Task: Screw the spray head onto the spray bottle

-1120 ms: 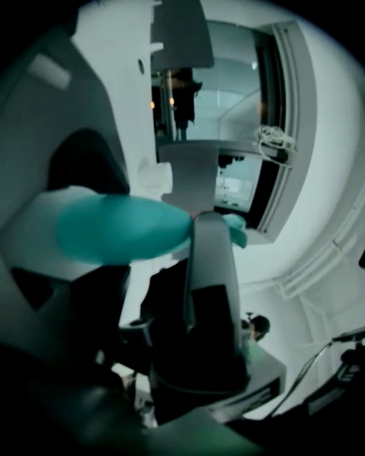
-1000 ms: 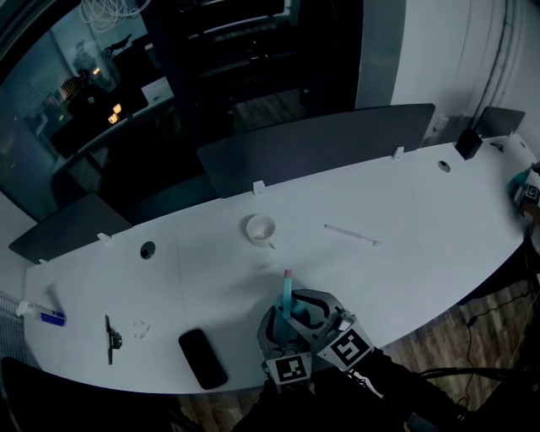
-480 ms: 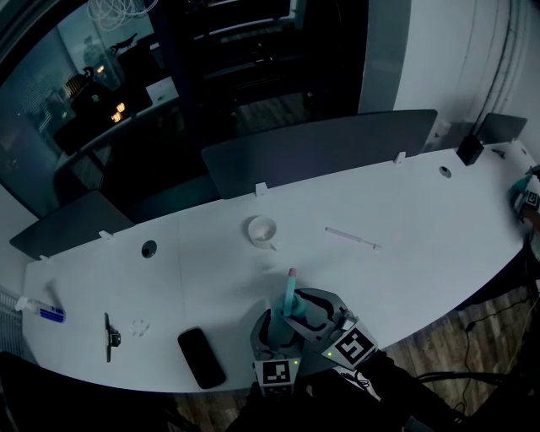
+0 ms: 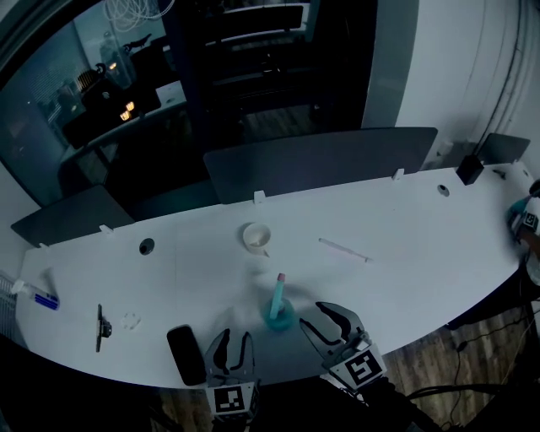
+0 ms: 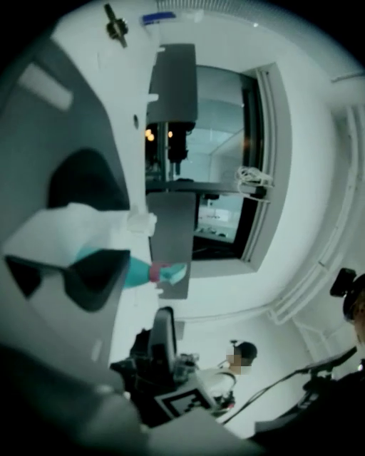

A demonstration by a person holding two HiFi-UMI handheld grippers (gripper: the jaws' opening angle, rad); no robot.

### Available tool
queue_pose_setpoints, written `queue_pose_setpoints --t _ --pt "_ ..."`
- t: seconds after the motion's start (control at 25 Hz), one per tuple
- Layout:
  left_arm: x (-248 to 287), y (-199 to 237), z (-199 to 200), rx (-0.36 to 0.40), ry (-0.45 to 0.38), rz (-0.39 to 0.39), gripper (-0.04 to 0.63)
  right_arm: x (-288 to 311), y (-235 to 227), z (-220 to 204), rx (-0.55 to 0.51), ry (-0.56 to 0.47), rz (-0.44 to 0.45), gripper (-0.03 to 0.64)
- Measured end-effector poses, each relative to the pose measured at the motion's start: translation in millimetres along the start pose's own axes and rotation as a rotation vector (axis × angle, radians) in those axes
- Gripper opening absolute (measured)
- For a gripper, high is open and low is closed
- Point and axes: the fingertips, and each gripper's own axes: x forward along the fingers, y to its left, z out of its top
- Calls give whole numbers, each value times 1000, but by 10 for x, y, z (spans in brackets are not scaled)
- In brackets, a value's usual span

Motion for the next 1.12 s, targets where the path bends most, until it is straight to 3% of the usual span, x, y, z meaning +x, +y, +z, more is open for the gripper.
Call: queue_pose_setpoints --t 0.08,0.12,0.2,0.4,0.56,0.76,0.96,1.12 --pt "-96 111 101 -4 -35 99 43 -49 -12 22 -41 1 -19 179" --pt "-139 126 176 -9 -62 133 5 -69 -17 48 -67 -4 -32 125" --pt "-219 86 364 10 -131 182 3 -120 -41 128 -100 -31 -67 13" --pt "-359 -164 919 121 -260 283 3 -242 -70 310 -61 -93 -111 6" --pt "-436 -308 1101 173 -253 264 2 -316 -12 418 -33 -117 -127 6" --pt "-545 -345 1206 177 -274 213 2 -390 81 565 -25 -160 -147 6" --pt "-790 -377 1089 214 -272 159 2 -570 257 610 -52 -168 -213 6" --pt "-1180 -254 893 189 -260 141 2 -816 543 683 -78 -178 -288 6"
